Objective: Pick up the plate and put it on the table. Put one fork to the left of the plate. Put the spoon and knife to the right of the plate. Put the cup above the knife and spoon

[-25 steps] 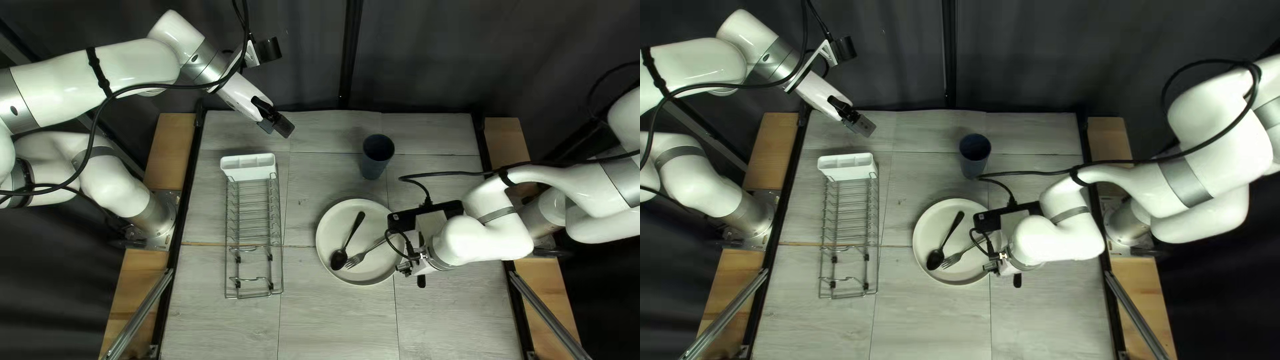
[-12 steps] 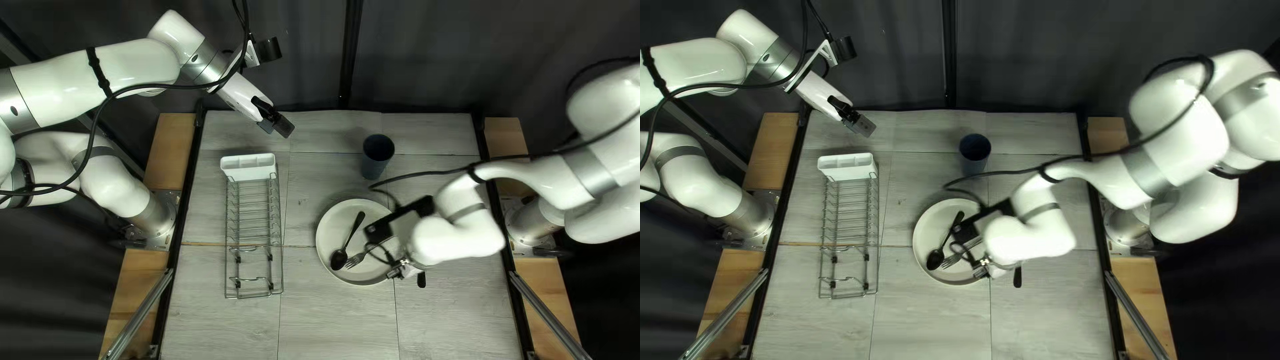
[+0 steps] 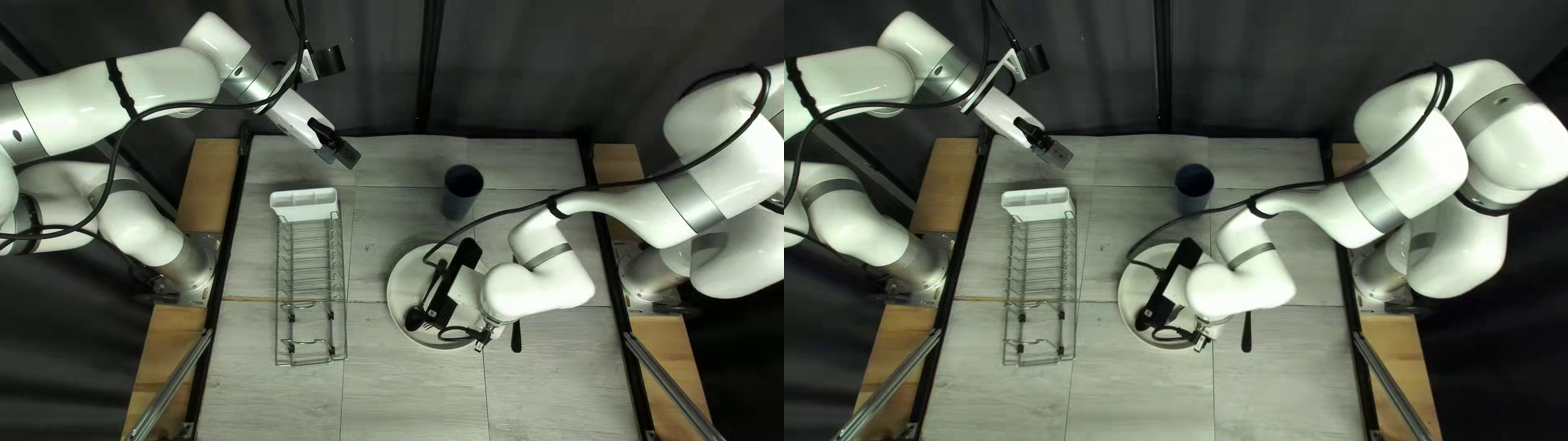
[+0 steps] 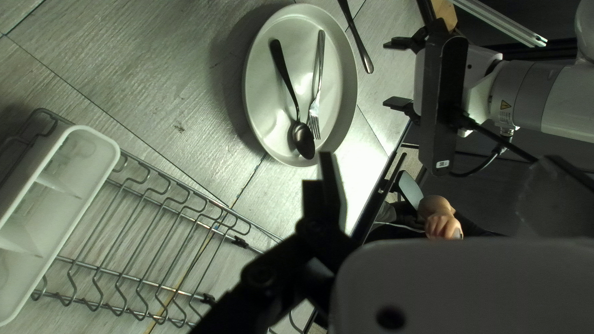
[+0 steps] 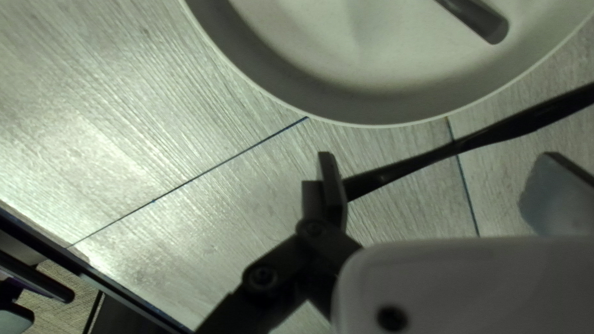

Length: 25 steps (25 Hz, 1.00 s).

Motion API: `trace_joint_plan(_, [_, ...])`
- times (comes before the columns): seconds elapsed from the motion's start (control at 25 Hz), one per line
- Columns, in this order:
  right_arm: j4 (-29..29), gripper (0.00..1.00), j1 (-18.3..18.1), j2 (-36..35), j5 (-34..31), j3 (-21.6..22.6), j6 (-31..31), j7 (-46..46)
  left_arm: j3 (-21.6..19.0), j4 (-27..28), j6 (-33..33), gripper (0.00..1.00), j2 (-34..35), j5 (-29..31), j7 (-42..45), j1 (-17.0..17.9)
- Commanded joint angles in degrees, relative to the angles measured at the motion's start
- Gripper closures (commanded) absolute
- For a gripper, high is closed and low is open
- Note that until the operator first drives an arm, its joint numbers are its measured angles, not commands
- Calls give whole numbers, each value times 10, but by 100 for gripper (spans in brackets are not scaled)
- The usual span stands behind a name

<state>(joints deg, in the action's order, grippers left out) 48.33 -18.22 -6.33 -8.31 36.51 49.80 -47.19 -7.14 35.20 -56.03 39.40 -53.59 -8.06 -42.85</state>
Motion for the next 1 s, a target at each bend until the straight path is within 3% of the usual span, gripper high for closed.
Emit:
trace_joint_plan(0.04, [11, 0, -13, -33, -34, 6, -30, 153, 0, 0, 0, 0, 0, 0, 0, 0])
trace_joint_plan(0.2, [39, 0, -26, -58, -51, 8, -19, 287, 0, 0, 0, 0, 0, 0, 0, 0])
trace_joint_plan(0.52, [39, 0, -26, -58, -51, 8, -19, 287, 0, 0, 0, 0, 0, 0, 0, 0])
trace_joint_plan(0.68, [39, 0, -24, -58, -93, 5, -27, 324, 0, 0, 0, 0, 0, 0, 0, 0])
trace_joint_plan(1.0, [104, 0, -65, -119, -144, -8, -30, 552, 0, 0, 0, 0, 0, 0, 0, 0])
